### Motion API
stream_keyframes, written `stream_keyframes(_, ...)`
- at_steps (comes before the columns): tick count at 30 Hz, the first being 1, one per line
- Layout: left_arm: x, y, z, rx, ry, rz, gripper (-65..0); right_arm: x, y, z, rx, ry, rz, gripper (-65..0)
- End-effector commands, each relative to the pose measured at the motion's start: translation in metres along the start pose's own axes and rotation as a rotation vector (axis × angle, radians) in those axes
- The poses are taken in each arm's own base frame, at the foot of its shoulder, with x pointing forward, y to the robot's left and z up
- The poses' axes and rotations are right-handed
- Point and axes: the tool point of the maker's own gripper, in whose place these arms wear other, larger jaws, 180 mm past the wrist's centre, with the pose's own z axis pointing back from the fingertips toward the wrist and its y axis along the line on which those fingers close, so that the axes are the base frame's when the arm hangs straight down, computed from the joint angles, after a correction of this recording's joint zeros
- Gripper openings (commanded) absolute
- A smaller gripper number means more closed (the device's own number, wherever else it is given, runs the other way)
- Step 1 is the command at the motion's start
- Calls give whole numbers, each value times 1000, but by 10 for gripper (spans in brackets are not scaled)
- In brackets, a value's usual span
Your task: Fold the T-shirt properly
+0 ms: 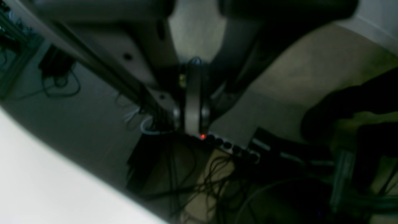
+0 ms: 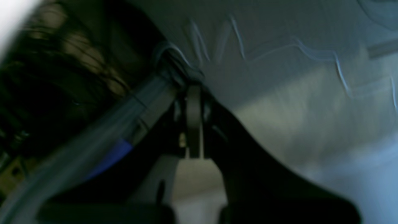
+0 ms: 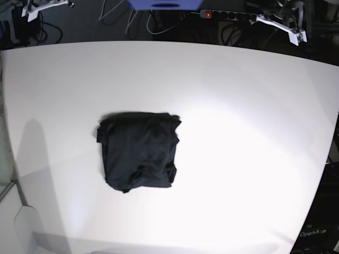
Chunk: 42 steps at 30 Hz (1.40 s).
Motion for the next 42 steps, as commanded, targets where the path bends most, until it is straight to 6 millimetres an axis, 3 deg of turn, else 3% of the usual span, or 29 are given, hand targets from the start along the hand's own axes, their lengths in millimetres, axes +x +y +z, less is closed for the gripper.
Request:
stream_keyframes(1,-6,3,-2,1,15,0,-650,-1,-2,-5,-1,7,9,-650)
stream_keyframes(7,-47,-9,-28,-15,146,-85,-650,-37,-9,-44,-30,87,4,-650)
stream_keyframes(9,-55,-11,-37,-11,149,-110,-650,-47,-2,-58,-20,99,39,-650)
stream_keyframes(18,-121,-14,-100,13,330,-170,-650,-97,-12,-131,-113,189,163,-650)
stream_keyframes(26,-161,-29,-139,4,395,-259,-650,-107,-6,-170,-177,159,321,-650)
stream_keyframes(33,-190,-62,-162,-80,432,-324,-650,-120,43,-191,-78,147,366,-650)
stream_keyframes(36,-193,-55,-168,-39,420,-352,-650,-110,53,-195,-80,99,386,-650)
stream_keyframes(42,-193,-53,-170,12,350,-455,-650,-112,86,-199,-36,65,378,-650)
